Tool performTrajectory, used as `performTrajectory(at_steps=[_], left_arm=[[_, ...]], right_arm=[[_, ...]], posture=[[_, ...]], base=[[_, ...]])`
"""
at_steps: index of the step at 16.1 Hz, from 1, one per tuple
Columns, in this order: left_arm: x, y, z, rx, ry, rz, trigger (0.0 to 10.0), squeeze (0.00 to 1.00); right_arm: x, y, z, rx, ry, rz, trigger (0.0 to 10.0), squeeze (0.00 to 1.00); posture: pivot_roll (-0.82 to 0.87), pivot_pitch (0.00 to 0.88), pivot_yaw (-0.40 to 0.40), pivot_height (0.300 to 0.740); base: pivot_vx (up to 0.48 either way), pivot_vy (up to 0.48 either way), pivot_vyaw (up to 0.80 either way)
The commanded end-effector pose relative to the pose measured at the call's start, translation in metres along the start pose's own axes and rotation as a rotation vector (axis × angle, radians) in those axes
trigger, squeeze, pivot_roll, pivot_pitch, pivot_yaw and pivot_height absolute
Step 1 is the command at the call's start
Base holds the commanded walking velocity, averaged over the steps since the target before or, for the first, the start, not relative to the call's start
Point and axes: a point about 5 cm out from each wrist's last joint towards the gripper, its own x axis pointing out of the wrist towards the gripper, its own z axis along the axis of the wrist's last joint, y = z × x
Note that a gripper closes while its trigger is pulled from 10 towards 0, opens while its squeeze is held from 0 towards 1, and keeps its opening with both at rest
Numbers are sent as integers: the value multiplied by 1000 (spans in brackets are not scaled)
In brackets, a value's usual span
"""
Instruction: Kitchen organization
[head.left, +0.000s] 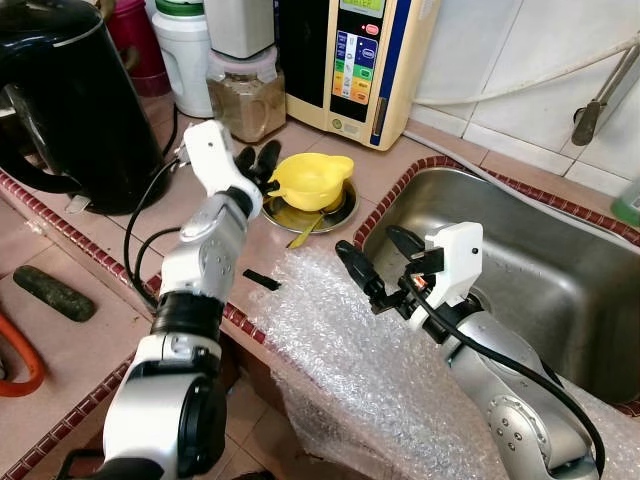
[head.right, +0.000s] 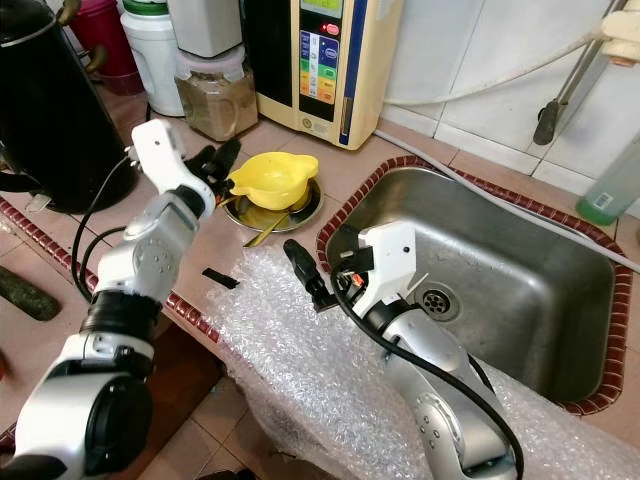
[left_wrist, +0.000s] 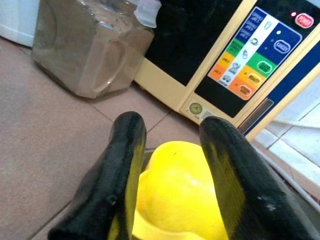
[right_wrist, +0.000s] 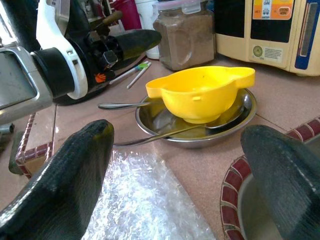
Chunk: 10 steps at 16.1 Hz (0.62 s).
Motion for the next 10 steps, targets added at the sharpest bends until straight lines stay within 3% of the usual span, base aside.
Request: performTrajectory(at_steps=[1,6,10], left_arm=[[2,0,1,-1,8,2,10000,1000],[2,4,-3,79,60,25,10000,1000],[4,2,-17,137,170,-23,10000,1000]], right_arm=[[-4,2,2,17,-17,6,10000,0],[-2,-1,3,46,-38,-16,10000,0],[6,0,5,49,-61,-19,10000,0]], posture=[[-48,86,-26,740],[-10,112,-15,740],[-13,98,9,740]], base=[[0,0,0],[0,0,0],[0,0,0]])
